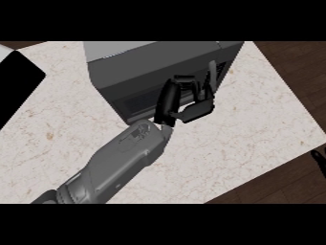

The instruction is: Pick up the milk, place it into the microwave and close the microwave

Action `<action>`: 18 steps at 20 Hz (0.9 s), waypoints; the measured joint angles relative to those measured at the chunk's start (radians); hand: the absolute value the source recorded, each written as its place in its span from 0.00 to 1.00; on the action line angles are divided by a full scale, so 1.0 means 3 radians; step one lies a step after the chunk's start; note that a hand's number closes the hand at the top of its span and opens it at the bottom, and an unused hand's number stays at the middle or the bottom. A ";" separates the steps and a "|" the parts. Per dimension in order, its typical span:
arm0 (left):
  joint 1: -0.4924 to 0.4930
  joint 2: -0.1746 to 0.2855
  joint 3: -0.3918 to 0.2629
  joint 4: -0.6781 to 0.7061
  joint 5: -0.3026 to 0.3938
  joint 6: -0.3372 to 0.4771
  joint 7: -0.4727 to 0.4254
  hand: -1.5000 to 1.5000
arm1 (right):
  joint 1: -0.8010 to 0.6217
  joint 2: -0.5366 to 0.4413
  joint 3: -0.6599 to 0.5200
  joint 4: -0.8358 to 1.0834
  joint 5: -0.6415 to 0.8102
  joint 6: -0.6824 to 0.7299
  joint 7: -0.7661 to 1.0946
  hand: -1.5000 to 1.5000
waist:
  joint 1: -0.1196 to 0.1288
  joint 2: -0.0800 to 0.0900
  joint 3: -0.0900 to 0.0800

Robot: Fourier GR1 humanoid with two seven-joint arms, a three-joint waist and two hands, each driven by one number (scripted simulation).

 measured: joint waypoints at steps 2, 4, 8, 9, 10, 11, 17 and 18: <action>-0.0003 0.0001 -0.0002 0.0013 0.0032 0.0006 -0.0035 1.00 | 0.0018 -0.0016 -0.0005 -0.0034 -0.0032 0.0013 0.0015 0.00 | -0.0015 0.0001 0.0000; -0.0012 -0.0002 -0.0006 0.0026 0.0058 0.0012 -0.0066 1.00 | 0.0034 -0.0025 -0.0004 -0.0060 -0.0099 0.0033 0.0033 0.00 | -0.0019 0.0005 0.0003; -0.0021 -0.0002 -0.0019 0.0046 0.0099 0.0030 -0.0130 1.00 | 0.0082 -0.0046 0.0009 -0.0101 -0.0203 0.0071 0.0076 0.00 | -0.0030 0.0009 0.0007; -0.0021 -0.0002 -0.0020 0.0050 0.0108 0.0031 -0.0143 1.00 | 0.0095 -0.0056 0.0007 -0.0115 -0.0229 0.0083 0.0086 0.00 | -0.0034 0.0009 0.0007; -0.0024 -0.0002 -0.0025 0.0056 0.0113 0.0035 -0.0161 1.00 | 0.0107 -0.0061 0.0005 -0.0118 -0.0245 0.0090 0.0093 0.00 | -0.0038 0.0010 0.0009; -0.0027 -0.0002 -0.0030 0.0063 0.0125 0.0044 -0.0170 1.00 | 0.0115 -0.0073 0.0003 -0.0131 -0.0263 0.0097 0.0105 0.00 | -0.0042 0.0009 0.0009; -0.0046 -0.0002 -0.0050 0.0097 0.0193 0.0059 -0.0241 1.00 | 0.0154 -0.0145 -0.0032 -0.0218 -0.0358 0.0138 0.0161 0.00 | -0.0071 0.0015 0.0006; -0.0051 -0.0002 -0.0050 0.0105 0.0208 0.0054 -0.0253 1.00 | 0.0161 -0.0158 -0.0042 -0.0231 -0.0373 0.0145 0.0168 0.00 | -0.0071 0.0016 0.0006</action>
